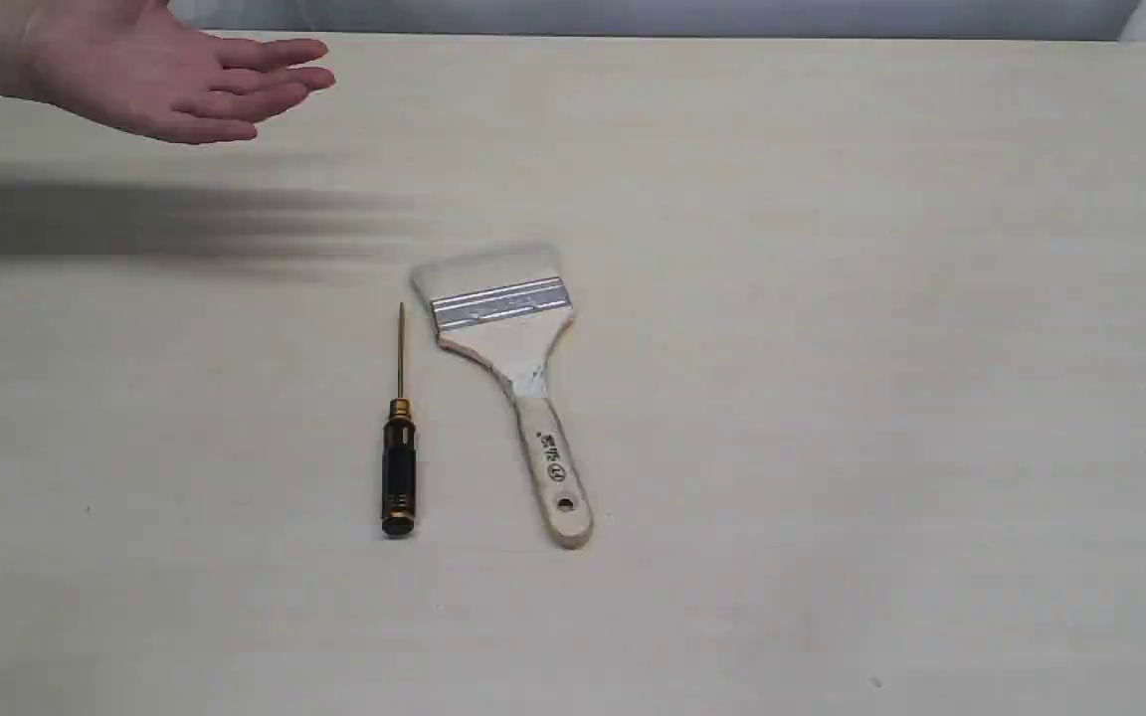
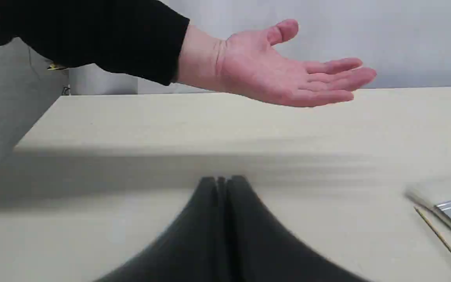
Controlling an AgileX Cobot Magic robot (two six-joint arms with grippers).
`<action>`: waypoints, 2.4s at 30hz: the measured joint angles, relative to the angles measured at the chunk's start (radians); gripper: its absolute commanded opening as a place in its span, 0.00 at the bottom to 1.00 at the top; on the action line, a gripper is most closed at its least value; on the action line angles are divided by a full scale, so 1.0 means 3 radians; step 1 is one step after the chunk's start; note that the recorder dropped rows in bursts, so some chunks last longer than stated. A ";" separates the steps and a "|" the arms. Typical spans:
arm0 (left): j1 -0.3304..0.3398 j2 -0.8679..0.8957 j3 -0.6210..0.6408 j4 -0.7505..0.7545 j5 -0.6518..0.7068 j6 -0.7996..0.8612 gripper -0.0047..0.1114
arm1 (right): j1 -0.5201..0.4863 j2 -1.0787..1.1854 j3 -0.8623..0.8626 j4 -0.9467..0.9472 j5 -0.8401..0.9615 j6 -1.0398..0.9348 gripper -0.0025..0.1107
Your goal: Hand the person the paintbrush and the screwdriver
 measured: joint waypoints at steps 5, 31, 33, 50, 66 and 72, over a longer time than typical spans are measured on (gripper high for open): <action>0.0000 0.0000 0.0000 0.0000 0.0000 0.0000 0.04 | 0.0000 0.0000 0.0000 0.0012 0.0000 0.0016 0.06; 0.0000 0.0000 0.0000 0.0000 0.0000 0.0000 0.04 | 0.2101 0.1502 -0.1569 -0.0494 0.0251 0.0636 0.45; 0.0000 0.0000 0.0000 0.0000 0.0000 0.0000 0.04 | 0.2279 0.1942 -0.1988 -0.0632 0.0598 0.0636 0.45; 0.0000 0.0000 0.0000 0.0000 0.0000 0.0000 0.04 | 0.2407 0.5172 -0.4489 -0.0985 0.2931 0.0630 0.51; 0.0000 0.0000 0.0000 0.0000 0.0000 0.0000 0.04 | 0.2407 0.6418 -0.4828 -0.0458 0.2938 0.0469 0.51; 0.0000 0.0000 0.0000 0.0000 0.0000 0.0000 0.04 | 0.2407 0.6570 -0.4990 -0.0316 0.2885 0.0427 0.51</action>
